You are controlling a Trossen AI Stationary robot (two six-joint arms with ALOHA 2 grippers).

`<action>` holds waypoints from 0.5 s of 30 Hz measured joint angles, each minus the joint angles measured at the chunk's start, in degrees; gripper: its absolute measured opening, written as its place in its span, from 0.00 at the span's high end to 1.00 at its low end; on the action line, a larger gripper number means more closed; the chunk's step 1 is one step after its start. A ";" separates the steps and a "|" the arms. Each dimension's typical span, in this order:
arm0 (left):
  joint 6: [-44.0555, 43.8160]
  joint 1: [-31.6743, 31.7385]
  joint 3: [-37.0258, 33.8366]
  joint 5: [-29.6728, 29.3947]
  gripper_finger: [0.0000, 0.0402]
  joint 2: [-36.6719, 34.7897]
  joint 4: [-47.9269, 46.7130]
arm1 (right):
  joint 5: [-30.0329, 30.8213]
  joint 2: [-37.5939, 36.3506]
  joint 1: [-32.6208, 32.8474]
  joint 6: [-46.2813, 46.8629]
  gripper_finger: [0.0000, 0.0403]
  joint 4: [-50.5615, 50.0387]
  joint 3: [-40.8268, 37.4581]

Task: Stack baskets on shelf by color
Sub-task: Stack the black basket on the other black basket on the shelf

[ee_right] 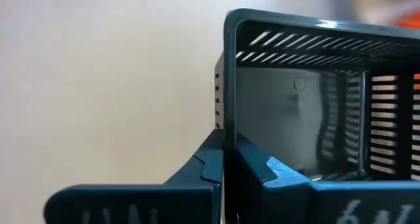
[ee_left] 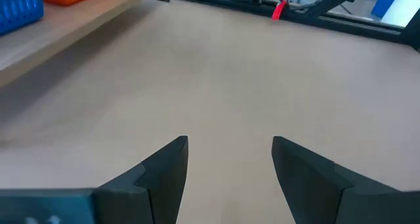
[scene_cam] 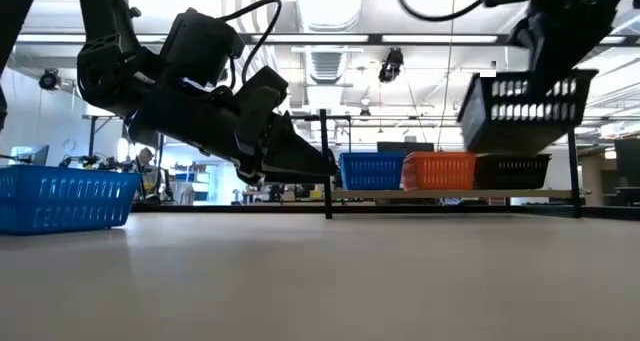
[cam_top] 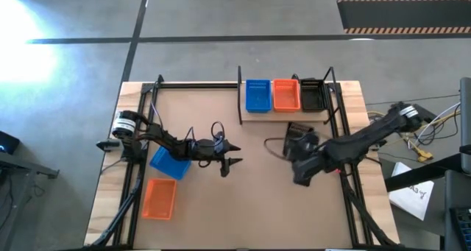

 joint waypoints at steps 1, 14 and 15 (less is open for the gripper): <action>0.00 0.00 -0.02 0.00 0.49 0.00 0.34 | 0.71 -1.63 -0.60 -0.76 0.98 -2.91 -0.01; 2.88 -0.02 1.56 0.02 0.49 0.00 1.39 | 3.44 -4.62 -30.75 -49.73 0.98 -12.68 5.19; 2.84 -0.09 1.61 0.02 0.49 0.00 1.29 | 3.70 -4.22 -34.00 -54.35 0.98 -12.63 5.48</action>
